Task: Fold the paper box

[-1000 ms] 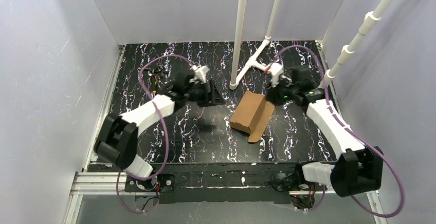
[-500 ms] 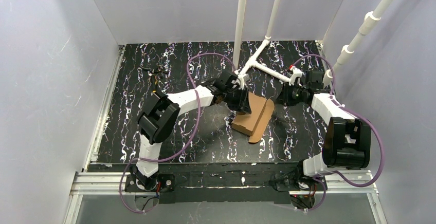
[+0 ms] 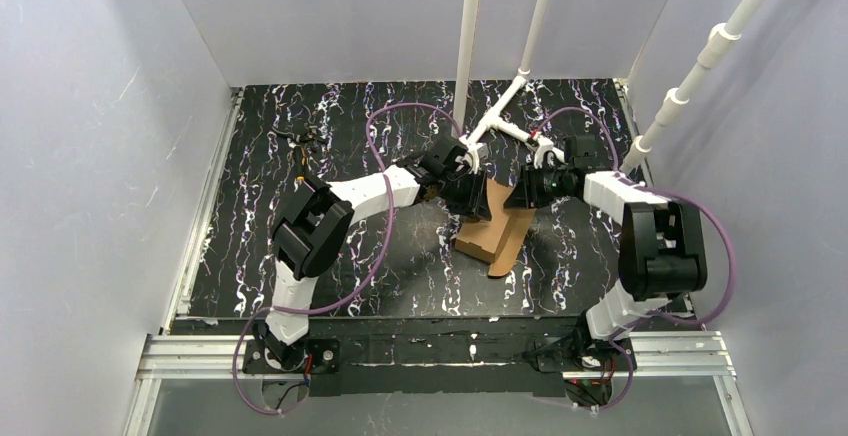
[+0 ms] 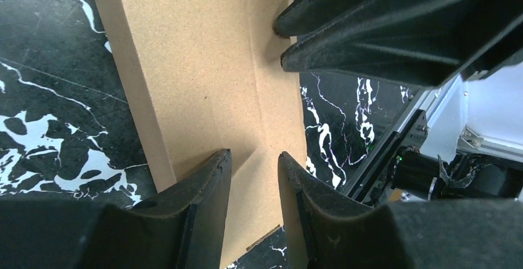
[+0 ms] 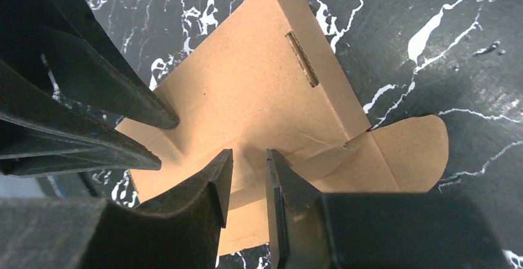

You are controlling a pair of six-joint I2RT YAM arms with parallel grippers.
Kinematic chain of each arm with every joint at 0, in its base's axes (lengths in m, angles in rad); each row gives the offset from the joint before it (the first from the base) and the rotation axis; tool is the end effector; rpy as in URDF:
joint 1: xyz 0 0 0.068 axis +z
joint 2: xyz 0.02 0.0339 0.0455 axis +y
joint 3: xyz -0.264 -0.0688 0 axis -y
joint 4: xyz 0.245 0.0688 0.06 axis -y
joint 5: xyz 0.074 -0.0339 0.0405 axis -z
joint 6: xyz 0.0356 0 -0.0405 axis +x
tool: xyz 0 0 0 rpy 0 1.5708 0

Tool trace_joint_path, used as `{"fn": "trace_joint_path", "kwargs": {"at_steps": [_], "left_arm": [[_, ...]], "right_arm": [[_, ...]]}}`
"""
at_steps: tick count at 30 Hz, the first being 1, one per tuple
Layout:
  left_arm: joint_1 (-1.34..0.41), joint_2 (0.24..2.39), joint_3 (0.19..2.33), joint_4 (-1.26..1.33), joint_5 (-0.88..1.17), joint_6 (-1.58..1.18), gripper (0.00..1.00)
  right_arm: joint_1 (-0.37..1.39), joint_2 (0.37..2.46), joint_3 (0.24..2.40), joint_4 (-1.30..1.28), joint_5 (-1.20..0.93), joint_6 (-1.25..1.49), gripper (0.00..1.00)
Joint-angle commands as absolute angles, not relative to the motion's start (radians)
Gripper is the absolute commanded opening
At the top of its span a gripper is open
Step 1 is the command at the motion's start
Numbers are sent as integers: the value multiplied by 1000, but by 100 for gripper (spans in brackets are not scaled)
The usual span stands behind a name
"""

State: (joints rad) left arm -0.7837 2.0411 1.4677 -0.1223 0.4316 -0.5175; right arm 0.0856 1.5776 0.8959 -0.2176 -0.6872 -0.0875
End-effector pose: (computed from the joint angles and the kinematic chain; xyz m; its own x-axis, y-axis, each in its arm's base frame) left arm 0.3150 -0.3350 0.1982 -0.8242 0.1871 -0.5345 0.5303 0.5859 -0.6127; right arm 0.3099 0.0493 0.1902 -0.7369 -0.1310 -0.6632 -0.5257 0.7278 0.4404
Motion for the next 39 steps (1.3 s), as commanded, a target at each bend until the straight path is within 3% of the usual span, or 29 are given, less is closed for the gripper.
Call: {"fn": "trace_joint_path", "kwargs": {"at_steps": [1,4,9,13,15,19,21,39], "left_arm": [[-788,2043,1376,-241,277,-486,34],[-788,1985,1304,-228,242,-500,34],[-778,1875,1191,-212,180,-524,34],[-764,1790,1120,-180,157,-545,35],[-757,1761,1101,-181,147,-552,36],[-738,1710,1056,-175,130,-560,36],[-729,1680,1028,-171,125,-565,37],[-587,1345,795,-48,226,-602,54]], "right_arm": [[107,1694,960,-315,-638,-162,35],[141,1676,962,-329,-657,-195,37],[163,1623,1005,-453,-840,-340,55],[136,1570,1025,-519,-827,-407,63],[122,1548,998,-480,-775,-360,59],[136,1566,956,-438,-655,-319,34],[164,1596,961,-431,-620,-305,28],[443,1906,1144,-228,-678,-124,26]]}}
